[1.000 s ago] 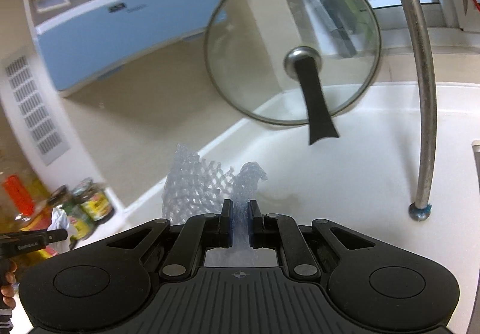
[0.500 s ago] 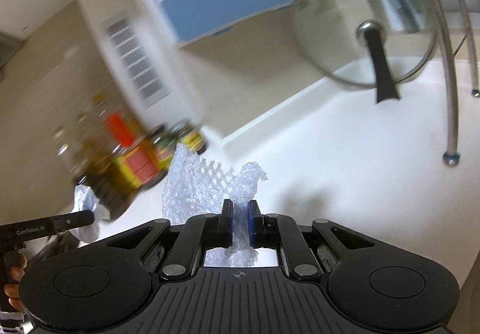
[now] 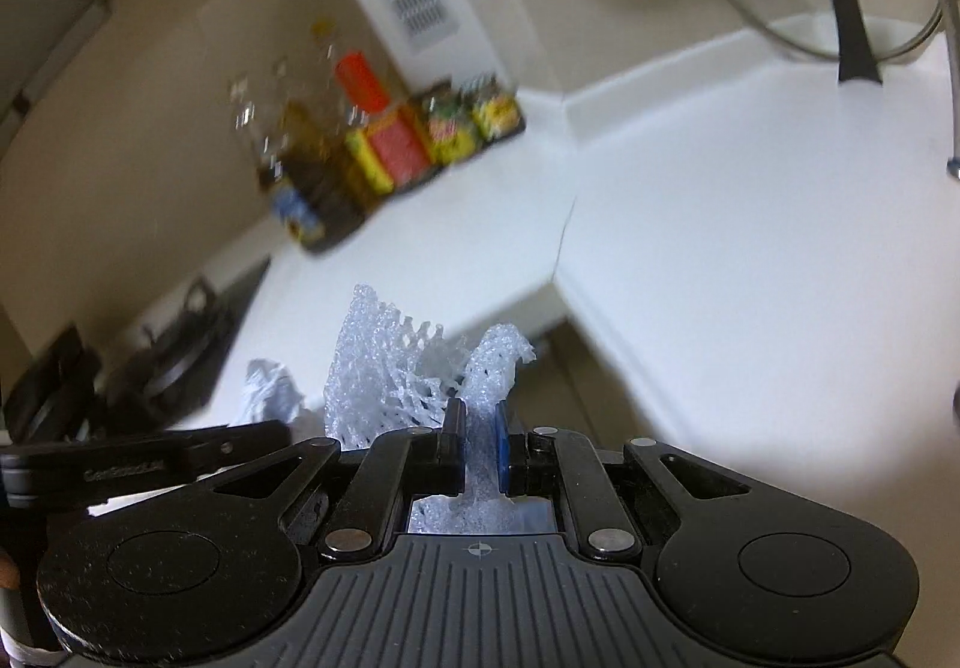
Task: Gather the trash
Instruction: 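Carry the tissue and bubble wrap down over the wastebasket with both tools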
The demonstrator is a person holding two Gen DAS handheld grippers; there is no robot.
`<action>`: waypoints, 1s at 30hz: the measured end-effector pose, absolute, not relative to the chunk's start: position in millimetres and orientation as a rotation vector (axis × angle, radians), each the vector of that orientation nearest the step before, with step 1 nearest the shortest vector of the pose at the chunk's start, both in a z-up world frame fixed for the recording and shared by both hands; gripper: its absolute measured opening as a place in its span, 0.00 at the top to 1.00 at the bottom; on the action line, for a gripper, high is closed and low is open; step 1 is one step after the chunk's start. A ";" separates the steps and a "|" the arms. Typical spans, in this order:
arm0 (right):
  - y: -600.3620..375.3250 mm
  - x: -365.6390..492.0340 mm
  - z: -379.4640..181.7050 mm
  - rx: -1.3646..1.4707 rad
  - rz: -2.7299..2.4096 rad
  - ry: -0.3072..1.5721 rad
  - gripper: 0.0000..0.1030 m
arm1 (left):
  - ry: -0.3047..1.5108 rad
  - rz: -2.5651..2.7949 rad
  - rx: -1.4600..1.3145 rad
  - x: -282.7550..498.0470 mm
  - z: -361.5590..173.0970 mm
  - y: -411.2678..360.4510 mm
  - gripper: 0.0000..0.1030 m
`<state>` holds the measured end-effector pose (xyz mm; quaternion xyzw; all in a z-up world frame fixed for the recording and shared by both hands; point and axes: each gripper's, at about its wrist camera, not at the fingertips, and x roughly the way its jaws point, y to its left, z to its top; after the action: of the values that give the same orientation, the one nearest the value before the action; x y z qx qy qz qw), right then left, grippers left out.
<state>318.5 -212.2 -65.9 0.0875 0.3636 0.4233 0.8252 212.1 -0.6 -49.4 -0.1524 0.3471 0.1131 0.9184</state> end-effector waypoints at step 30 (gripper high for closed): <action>-165.5 285.5 -249.8 0.050 0.572 1.045 0.90 | 1.045 0.105 -0.445 224.2 -240.9 21.5 0.77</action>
<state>285.5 -165.5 -249.8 0.0235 0.4922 0.2693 0.8274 224.2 21.5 -240.9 -0.2105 0.4948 0.0497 0.8417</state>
